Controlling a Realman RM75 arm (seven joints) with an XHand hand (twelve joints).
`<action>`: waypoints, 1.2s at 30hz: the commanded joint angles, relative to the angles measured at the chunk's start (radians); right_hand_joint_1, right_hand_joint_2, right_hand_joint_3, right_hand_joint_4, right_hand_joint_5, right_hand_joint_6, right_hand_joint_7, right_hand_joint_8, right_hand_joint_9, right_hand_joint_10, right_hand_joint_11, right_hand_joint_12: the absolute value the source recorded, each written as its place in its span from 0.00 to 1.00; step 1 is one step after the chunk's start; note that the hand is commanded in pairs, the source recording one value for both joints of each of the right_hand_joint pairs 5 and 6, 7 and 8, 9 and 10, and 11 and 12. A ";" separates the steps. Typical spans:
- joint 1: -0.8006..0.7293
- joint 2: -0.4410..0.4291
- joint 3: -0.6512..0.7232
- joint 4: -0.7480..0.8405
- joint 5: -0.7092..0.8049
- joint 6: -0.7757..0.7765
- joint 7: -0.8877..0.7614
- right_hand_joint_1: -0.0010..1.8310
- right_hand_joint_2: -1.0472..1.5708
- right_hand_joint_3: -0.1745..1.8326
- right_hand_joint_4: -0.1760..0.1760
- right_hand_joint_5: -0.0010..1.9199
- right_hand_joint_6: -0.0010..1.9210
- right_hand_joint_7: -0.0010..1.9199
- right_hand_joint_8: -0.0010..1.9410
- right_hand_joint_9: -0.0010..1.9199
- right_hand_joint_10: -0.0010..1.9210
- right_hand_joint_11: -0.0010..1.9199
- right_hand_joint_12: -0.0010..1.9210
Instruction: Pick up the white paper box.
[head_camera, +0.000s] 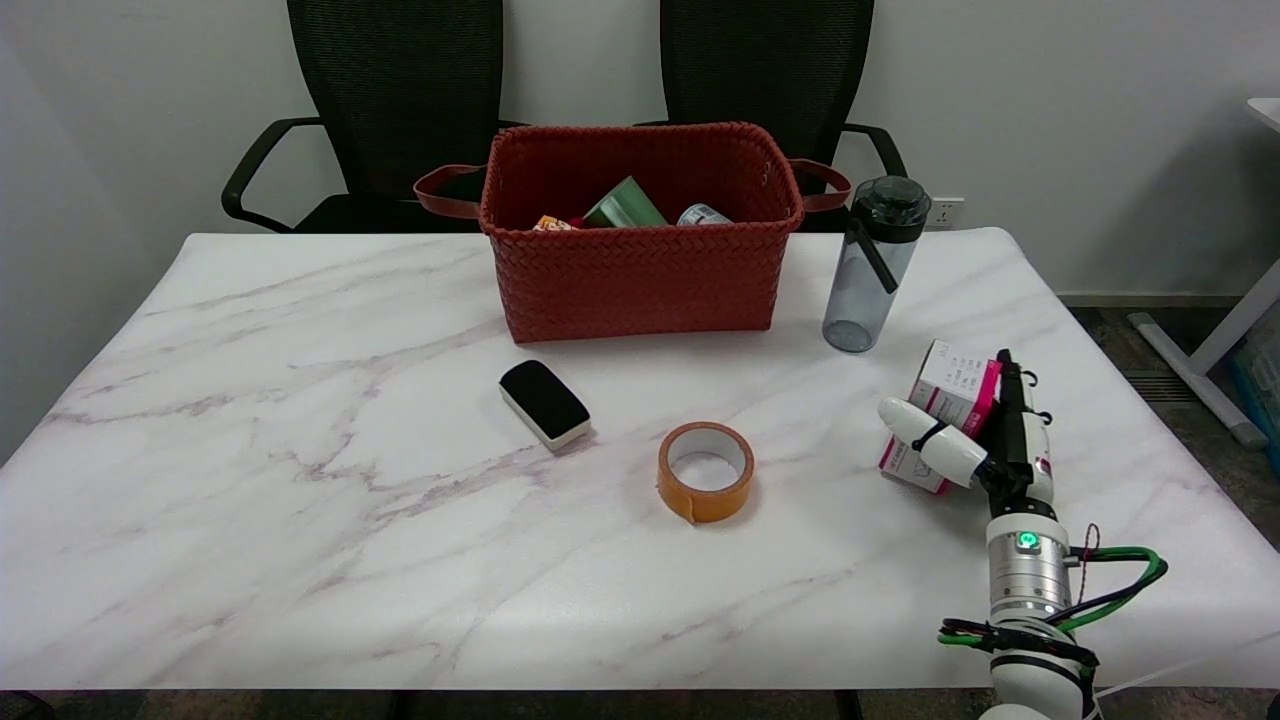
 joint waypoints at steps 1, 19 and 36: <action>0.000 0.001 -0.005 0.000 -0.002 0.022 0.027 0.62 0.69 0.00 0.50 0.10 0.10 0.40 0.40 0.34 0.34 0.42 0.42; 0.007 0.003 -0.016 0.004 -0.015 0.019 0.071 0.61 0.70 0.00 0.50 0.35 0.35 0.66 0.65 0.62 0.62 0.61 0.61; 0.038 0.013 0.061 0.125 -0.206 0.031 0.062 0.60 0.71 0.00 0.50 0.40 0.40 0.70 0.70 0.68 0.68 0.72 0.72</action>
